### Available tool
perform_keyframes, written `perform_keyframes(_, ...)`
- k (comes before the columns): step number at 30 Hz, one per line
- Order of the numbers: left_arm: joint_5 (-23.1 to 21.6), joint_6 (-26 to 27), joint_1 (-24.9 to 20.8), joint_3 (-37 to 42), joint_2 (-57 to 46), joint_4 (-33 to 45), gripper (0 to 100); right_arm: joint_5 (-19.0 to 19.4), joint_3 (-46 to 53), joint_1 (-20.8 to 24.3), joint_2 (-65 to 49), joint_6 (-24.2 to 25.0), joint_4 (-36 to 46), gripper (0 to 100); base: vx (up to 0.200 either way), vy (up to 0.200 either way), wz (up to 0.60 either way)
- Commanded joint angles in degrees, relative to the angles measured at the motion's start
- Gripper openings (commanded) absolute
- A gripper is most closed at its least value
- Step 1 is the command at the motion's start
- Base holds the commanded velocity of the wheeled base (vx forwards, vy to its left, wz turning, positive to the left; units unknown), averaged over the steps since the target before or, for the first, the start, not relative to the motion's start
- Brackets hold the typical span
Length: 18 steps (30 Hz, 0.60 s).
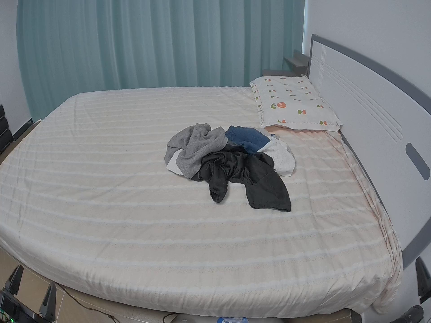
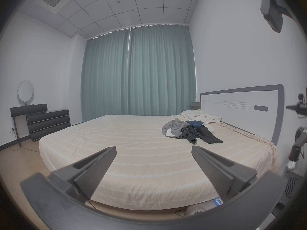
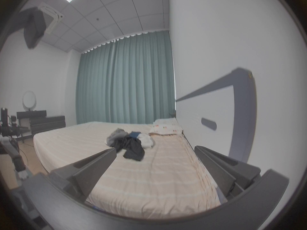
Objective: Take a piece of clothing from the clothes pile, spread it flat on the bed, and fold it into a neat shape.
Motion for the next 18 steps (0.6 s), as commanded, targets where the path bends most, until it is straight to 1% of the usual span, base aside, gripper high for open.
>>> perform_keyframes(1, 0.0, 0.1, 0.0, 0.9, -1.0, 0.0, 100, 2.9, -6.0, 3.0, 34.1, 4.0, -3.0, 100, 0.000, 0.000, 0.00)
perform_keyframes(3, 0.0, 0.1, 0.0, 0.9, -1.0, 0.0, 100, 2.9, -5.8, 4.5, 37.9, 5.2, -5.9, 100, 0.000, 0.000, 0.00)
perform_keyframes(4, 0.0, 0.0, 0.0, 0.9, -1.0, 0.0, 100, 3.0, -6.2, 6.8, 43.9, 7.4, -9.8, 100, 0.000, 0.000, 0.00)
perform_keyframes(5, 0.0, 0.1, 0.0, 0.9, -1.0, 0.0, 100, 3.0, -6.2, 7.6, 46.4, 8.3, -11.2, 100, 0.000, 0.000, 0.00)
perform_keyframes(6, 0.0, 0.0, 0.0, 0.9, -1.0, 0.0, 100, 2.9, -6.7, 9.2, 52.4, 10.0, -14.4, 100, 0.000, 0.000, 0.00)
perform_keyframes(7, 0.0, 0.0, 0.0, 0.9, -1.0, 0.0, 100, 2.9, -6.7, 9.2, 52.4, 10.0, -14.4, 100, 0.000, 0.000, 0.00)
perform_keyframes(8, 0.0, 0.1, 0.0, 0.9, -1.0, 0.0, 100, 2.9, -7.3, 10.0, 57.1, 10.2, -16.8, 100, 0.000, 0.000, 0.00)
perform_keyframes(9, 0.0, 0.0, 0.0, 0.9, -1.0, 0.0, 100, 2.8, -8.4, 10.9, 64.1, 10.5, -19.9, 100, 0.000, 0.000, 0.00)
perform_keyframes(11, 0.0, 0.0, 0.0, 0.9, -1.0, 0.0, 100, 2.5, -11.3, 12.1, 72.4, 11.0, -23.4, 100, 0.000, 0.000, 0.00)
perform_keyframes(12, 0.0, 0.1, 0.0, 0.9, -1.0, 0.0, 100, 2.3, -12.3, 12.4, 74.7, 11.3, -24.4, 100, 0.000, 0.000, 0.00)
perform_keyframes(15, 0.0, 0.0, 0.0, 0.9, -1.0, 0.0, 100, 1.8, -17.4, 13.1, 85.3, 14.3, -28.7, 100, 0.000, 0.000, 0.00)
perform_keyframes(18, 0.0, 0.1, 0.0, 0.9, -1.0, 0.0, 100, 0.3, -22.8, 14.0, 93.8, 17.4, -30.5, 100, 0.000, 0.000, 0.00)
